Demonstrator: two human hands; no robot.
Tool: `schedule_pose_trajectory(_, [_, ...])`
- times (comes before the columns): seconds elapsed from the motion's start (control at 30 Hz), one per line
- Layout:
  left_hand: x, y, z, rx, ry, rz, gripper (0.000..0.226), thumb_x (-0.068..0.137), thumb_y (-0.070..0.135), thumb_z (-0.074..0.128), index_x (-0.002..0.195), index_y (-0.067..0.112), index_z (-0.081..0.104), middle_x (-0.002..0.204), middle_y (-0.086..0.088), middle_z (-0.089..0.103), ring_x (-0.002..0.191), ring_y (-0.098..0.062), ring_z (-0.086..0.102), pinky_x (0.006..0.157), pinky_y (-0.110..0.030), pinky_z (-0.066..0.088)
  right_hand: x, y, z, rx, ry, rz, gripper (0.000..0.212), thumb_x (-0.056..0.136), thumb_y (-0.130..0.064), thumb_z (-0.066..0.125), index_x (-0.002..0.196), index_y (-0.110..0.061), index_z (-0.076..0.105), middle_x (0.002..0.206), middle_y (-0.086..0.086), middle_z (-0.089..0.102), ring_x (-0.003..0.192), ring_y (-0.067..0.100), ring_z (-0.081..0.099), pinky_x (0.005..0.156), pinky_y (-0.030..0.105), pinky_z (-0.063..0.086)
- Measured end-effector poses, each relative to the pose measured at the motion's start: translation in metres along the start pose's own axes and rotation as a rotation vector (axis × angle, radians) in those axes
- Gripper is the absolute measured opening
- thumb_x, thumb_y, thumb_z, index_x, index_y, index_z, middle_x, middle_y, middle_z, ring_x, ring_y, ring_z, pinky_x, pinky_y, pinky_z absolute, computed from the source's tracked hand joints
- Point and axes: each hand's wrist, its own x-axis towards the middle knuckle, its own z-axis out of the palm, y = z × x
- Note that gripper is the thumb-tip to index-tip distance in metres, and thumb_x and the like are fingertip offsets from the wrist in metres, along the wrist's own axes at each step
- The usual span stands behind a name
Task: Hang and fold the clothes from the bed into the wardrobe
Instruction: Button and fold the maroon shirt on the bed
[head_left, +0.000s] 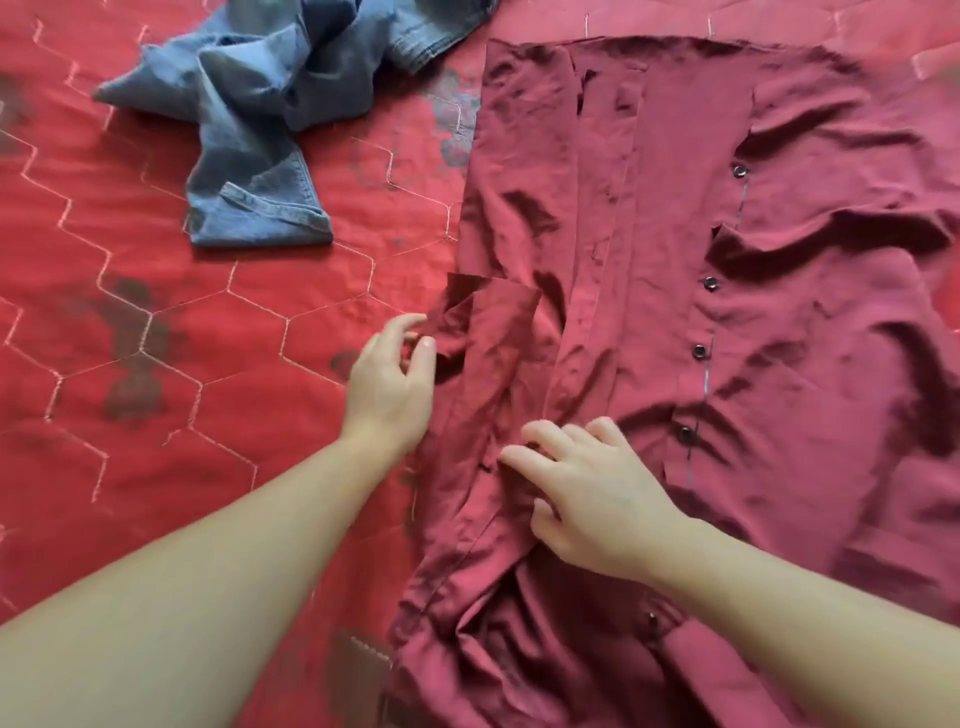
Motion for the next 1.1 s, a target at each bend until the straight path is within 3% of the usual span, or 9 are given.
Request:
schedule_pose_trajectory(0.1, [-0.042,0.01,0.003,-0.158,-0.039,-0.178,0.056,0.09,0.041,0.063,0.14,0.029,0.042,0.123,0.004,0.054,0.089,-0.015,0.062,0.088,-0.028,0.044,-0.009,-0.018,-0.005,0.175,0.039,0.07,0.025,0.065,-0.019,0.055,0.09,-0.02,0.057,0.082,-0.002,0.05,0.059,0.028,0.056,0.045,0.032,0.039])
schedule_pose_trajectory(0.2, [-0.078,0.007,-0.001,-0.141,-0.038,-0.228,0.062,0.082,0.04,0.072,0.136,0.027,0.043,0.114,0.004,0.052,0.08,-0.011,0.059,0.084,-0.026,0.045,-0.033,-0.024,-0.016,0.32,0.215,0.128,0.017,0.066,-0.019,0.053,0.082,-0.021,0.056,0.084,-0.005,0.051,0.063,0.023,0.053,0.044,0.029,0.04])
schedule_pose_trajectory(0.3, [-0.11,-0.002,-0.01,-0.019,-0.112,-0.113,0.039,0.078,0.04,0.075,0.108,0.031,0.052,0.097,0.009,0.051,0.076,-0.002,0.053,0.073,-0.017,0.04,-0.071,-0.013,-0.012,0.317,0.24,0.201,0.016,0.07,-0.017,0.056,0.086,-0.021,0.054,0.097,-0.006,0.054,0.07,0.02,0.056,0.049,0.028,0.045])
schedule_pose_trajectory(0.43, [-0.142,-0.017,-0.019,0.163,-0.37,0.151,0.025,0.076,0.044,0.075,0.081,0.027,0.056,0.073,0.01,0.054,0.066,-0.003,0.048,0.066,-0.026,0.043,-0.114,0.003,0.009,0.216,0.134,0.317,0.011,0.069,-0.016,0.053,0.079,-0.016,0.058,0.102,-0.003,0.055,0.083,0.027,0.058,0.058,0.036,0.051])
schedule_pose_trajectory(0.67, [-0.188,-0.01,-0.014,0.46,-0.699,0.418,0.055,0.069,0.074,0.057,0.109,0.036,0.054,0.095,0.014,0.056,0.092,-0.008,0.055,0.084,-0.029,0.043,-0.125,-0.033,0.007,0.239,0.325,0.489,0.031,0.076,-0.038,0.054,0.096,-0.018,0.066,0.109,0.002,0.055,0.096,0.025,0.055,0.077,0.039,0.046])
schedule_pose_trajectory(0.87, [-0.218,-0.005,-0.009,0.471,-0.927,0.419,0.029,0.085,0.041,0.058,0.112,0.03,0.058,0.098,0.007,0.061,0.096,-0.017,0.059,0.084,-0.035,0.046,-0.133,-0.063,0.016,0.214,-0.118,0.547,0.024,0.085,-0.047,0.053,0.085,-0.024,0.048,0.082,-0.007,0.051,0.086,0.021,0.06,0.066,0.033,0.039])
schedule_pose_trajectory(0.93, [-0.218,0.003,-0.011,0.24,-0.827,0.248,0.025,0.08,0.046,0.062,0.098,0.029,0.065,0.08,0.011,0.062,0.078,-0.008,0.058,0.076,-0.033,0.049,-0.125,-0.064,0.01,0.226,-0.152,0.605,0.023,0.085,-0.044,0.049,0.082,-0.022,0.047,0.088,-0.005,0.058,0.09,0.022,0.059,0.066,0.032,0.038])
schedule_pose_trajectory(1.0, [-0.198,0.002,-0.01,0.063,-0.39,0.093,0.015,0.077,0.036,0.067,0.09,0.028,0.064,0.077,0.009,0.059,0.071,-0.008,0.056,0.074,-0.034,0.049,-0.113,-0.063,0.005,0.265,-0.127,0.628,0.022,0.084,-0.041,0.049,0.083,-0.02,0.05,0.09,-0.005,0.062,0.089,0.024,0.059,0.066,0.032,0.039])
schedule_pose_trajectory(1.1, [-0.154,-0.001,-0.011,0.017,-0.057,-0.241,0.043,0.076,0.028,0.075,0.114,0.025,0.055,0.1,0.004,0.051,0.084,-0.017,0.054,0.083,-0.031,0.045,-0.1,-0.061,0.006,0.337,-0.157,0.672,0.02,0.084,-0.04,0.051,0.083,-0.021,0.055,0.088,-0.006,0.064,0.084,0.026,0.06,0.066,0.031,0.042])
